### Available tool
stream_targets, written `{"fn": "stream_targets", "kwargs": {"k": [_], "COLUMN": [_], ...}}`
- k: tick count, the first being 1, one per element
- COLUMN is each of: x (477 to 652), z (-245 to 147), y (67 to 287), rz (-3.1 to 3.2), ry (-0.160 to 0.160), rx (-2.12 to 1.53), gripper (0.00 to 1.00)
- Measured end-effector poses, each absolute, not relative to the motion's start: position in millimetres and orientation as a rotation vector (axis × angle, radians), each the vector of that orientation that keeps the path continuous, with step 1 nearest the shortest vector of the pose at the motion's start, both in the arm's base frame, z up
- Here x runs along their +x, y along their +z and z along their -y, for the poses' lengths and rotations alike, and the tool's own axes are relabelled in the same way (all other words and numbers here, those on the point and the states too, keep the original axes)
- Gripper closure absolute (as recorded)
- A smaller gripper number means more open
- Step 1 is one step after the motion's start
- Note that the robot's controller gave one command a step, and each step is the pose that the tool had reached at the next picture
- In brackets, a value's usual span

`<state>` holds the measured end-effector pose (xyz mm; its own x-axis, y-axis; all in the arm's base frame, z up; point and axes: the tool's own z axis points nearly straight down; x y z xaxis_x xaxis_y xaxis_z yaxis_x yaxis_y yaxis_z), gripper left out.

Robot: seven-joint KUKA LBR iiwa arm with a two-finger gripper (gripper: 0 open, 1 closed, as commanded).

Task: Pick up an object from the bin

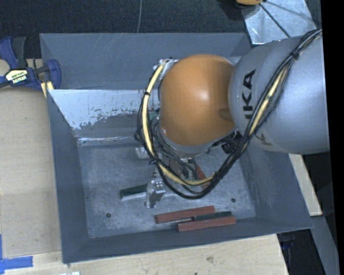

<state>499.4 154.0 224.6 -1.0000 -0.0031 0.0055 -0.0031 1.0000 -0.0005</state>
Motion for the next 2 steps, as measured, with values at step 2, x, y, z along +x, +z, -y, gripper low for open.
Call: {"fn": "stream_targets", "kwargs": {"k": [2], "x": [502.4], "z": [-140], "y": [179], "rz": [3.15], "ry": [-0.004], "rx": [0.055], "gripper": [0.0]}}
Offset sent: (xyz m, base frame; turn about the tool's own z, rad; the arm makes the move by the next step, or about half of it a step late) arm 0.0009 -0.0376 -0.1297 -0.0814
